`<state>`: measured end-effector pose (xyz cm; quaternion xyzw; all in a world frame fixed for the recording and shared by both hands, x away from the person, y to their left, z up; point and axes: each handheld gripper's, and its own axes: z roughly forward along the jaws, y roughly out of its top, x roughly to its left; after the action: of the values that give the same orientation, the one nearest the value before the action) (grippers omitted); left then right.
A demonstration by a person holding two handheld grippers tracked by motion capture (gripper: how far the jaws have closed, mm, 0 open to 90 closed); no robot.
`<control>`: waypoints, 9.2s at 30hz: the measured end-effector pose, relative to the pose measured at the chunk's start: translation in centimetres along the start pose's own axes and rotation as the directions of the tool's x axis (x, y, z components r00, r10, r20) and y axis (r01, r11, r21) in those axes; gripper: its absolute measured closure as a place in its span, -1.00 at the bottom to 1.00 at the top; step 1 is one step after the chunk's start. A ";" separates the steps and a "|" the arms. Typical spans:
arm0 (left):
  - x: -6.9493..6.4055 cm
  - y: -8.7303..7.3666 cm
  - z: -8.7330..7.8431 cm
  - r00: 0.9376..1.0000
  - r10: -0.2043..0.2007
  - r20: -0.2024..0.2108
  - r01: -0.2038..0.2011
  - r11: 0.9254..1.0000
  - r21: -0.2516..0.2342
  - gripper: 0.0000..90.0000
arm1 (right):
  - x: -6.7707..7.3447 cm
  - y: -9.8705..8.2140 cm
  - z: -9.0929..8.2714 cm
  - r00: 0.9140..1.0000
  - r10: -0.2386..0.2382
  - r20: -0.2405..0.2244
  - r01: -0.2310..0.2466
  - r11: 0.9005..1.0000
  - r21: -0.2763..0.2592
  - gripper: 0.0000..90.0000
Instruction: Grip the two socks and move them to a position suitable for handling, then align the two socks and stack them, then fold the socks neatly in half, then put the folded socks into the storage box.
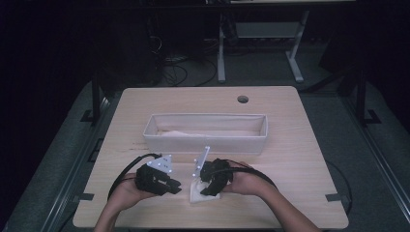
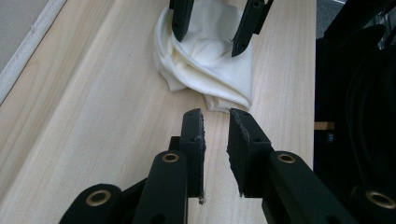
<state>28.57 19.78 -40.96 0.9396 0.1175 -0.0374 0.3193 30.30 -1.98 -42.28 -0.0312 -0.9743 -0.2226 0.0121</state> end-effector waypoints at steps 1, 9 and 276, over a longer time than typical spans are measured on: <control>0.0 0.0 0.0 1.000 -0.003 0.001 0.003 1.000 -0.001 0.68 | 0.0 0.0 0.1 1.000 -0.001 -0.001 0.001 1.000 0.001 0.12; 0.0 -0.1 -0.1 1.000 -0.005 -0.001 0.005 1.000 -0.002 0.66 | 0.4 0.2 -0.1 0.999 -0.030 0.011 0.030 1.000 -0.006 0.10; 1.3 -1.6 -2.1 0.980 -0.109 -0.164 0.100 0.993 -0.065 -0.28 | -3.2 -3.0 -9.9 0.988 0.136 0.077 -0.134 0.991 -0.022 0.63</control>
<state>29.44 22.50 -40.46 0.9226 0.1942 0.0283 0.3321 33.36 -9.16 -34.77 -0.1059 -0.9678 -0.2280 -0.0115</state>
